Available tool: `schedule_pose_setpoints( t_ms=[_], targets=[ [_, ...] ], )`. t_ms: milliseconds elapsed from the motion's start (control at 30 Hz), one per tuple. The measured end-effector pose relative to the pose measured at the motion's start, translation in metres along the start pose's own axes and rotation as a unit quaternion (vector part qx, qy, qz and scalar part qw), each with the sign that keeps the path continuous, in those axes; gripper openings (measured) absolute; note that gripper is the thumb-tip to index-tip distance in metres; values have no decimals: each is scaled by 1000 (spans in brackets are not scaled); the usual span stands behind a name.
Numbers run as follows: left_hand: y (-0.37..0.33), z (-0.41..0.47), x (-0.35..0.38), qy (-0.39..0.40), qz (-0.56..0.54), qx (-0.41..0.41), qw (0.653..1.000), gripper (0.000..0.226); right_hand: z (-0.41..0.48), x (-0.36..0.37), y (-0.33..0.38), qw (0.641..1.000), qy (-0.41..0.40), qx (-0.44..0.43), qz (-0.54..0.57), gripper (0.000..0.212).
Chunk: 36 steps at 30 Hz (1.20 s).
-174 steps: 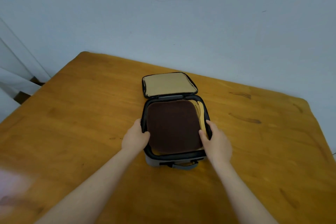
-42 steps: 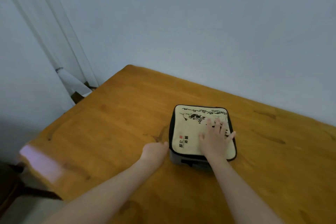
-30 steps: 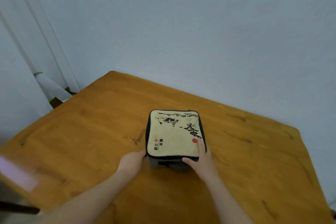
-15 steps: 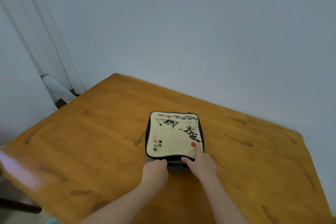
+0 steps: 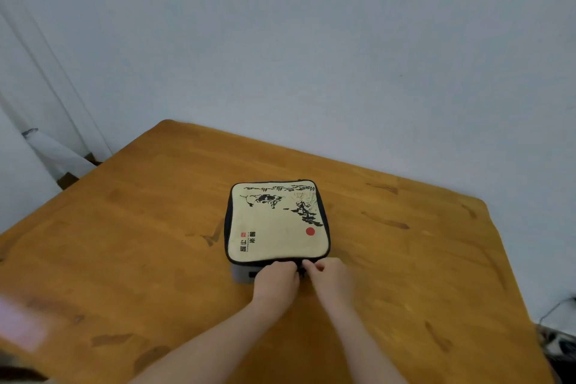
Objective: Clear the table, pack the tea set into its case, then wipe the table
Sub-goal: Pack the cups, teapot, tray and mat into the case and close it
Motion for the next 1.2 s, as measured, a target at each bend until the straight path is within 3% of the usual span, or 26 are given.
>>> schedule_pose_setpoints(
  t_ms=[133, 200, 367, 400, 533, 833, 1067, 1200],
  targets=[
    [3, 1, -3, 11, 25, 32, 999, 27, 3, 33, 8, 982, 93, 40, 157, 54],
    [7, -2, -10, 4, 33, 54, 998, 26, 5, 40, 8, 975, 119, 61, 179, 50],
    [15, 4, -52, -146, -10, 118, 982, 30, 1, 37, 15, 996, 83, -14, -43, 31],
    [20, 12, -53, -142, 1, 91, 986, 37, -2, 36, 14, 993, 64, -29, -91, 30],
    [45, 38, -27, 27, 48, -37, 998, 53, -8, 31, 14, 975, 23, -82, -206, 26],
    [51, 56, -25, 61, 95, -41, 993, 73, 0, 12, -11, 944, 14, -54, -326, 21],
    [56, 67, -27, 66, 58, 8, 996, 85, 33, -3, -30, 942, -32, -31, -332, 41],
    [49, 79, -29, 118, 16, 57, 991, 92, 61, -7, -35, 949, -24, -22, -313, 41]
  ],
)
Point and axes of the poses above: each hand's wrist, its own z-axis towards the middle knuckle, its own x-axis out of the palm, y = z × x, the point moved 6 cm from there along z, towards the middle knuckle, and after that the axes turned 1 degree about -y, right-handed, at the moved point
